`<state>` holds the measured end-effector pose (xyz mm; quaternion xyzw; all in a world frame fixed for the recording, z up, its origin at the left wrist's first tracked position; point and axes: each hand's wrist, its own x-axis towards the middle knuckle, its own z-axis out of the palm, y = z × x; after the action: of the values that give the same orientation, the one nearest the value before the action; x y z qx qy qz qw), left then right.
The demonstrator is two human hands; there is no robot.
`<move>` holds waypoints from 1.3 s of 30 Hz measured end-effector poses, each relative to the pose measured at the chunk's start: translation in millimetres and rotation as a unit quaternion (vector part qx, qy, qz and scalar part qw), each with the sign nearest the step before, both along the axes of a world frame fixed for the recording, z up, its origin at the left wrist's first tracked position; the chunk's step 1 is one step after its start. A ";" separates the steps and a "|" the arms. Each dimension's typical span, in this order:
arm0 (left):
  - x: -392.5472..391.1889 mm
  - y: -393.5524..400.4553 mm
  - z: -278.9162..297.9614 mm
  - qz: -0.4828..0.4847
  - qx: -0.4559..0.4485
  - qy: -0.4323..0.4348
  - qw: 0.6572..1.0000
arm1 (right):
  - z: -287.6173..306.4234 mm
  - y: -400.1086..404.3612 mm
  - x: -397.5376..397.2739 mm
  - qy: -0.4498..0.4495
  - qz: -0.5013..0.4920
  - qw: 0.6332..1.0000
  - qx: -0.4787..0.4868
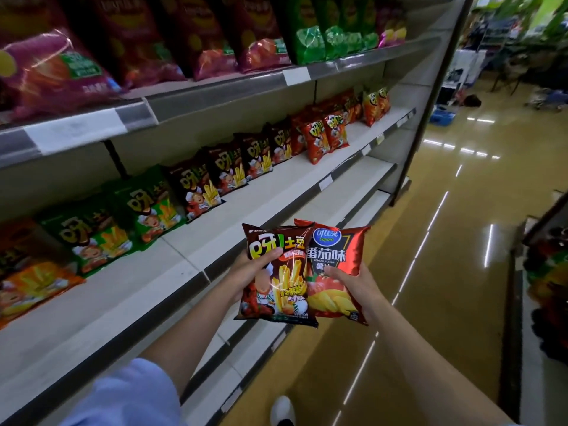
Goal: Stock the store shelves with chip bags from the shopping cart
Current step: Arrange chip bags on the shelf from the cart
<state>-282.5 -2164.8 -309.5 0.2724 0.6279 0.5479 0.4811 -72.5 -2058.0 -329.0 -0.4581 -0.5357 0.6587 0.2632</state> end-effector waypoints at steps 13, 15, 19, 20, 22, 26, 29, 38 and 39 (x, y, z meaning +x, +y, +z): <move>-125.6 106.8 9.1 0.113 0.006 0.006 0.994 | 6.0 150.8 -153.1 -0.014 0.113 0.993 0.035; -139.5 111.2 5.7 0.130 0.001 0.008 0.992 | 1.6 162.9 -172.1 -0.014 0.128 0.991 0.032; -165.9 119.3 0.2 0.181 -0.005 0.024 0.983 | -5.8 185.3 -203.6 -0.008 0.138 0.990 0.018; -170.9 121.8 -0.4 0.201 -0.011 0.024 0.979 | -7.6 191.4 -209.3 -0.009 0.141 0.990 0.015; -180.2 126.2 -0.9 0.254 0.001 0.022 0.967 | -10.4 205.1 -221.2 -0.017 0.159 0.987 0.027; -200.2 130.3 -12.3 0.367 0.028 0.016 0.930 | -15.7 232.2 -239.4 -0.023 0.180 0.983 0.041; -210.1 131.0 -20.8 0.416 0.023 0.024 0.909 | -19.2 244.0 -248.7 -0.012 0.181 0.983 0.026; -224.4 154.7 -39.1 0.474 -0.030 0.049 0.879 | -23.2 250.6 -277.8 0.012 0.205 0.979 0.015; -227.7 156.8 -40.9 0.468 -0.041 0.047 0.882 | -23.1 252.2 -278.8 0.012 0.206 0.978 0.014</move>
<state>-510.2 -2007.9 -350.4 -0.0473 0.7258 0.6698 0.1496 -351.2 -1805.8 -352.1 -0.3262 -0.6250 0.6964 0.1342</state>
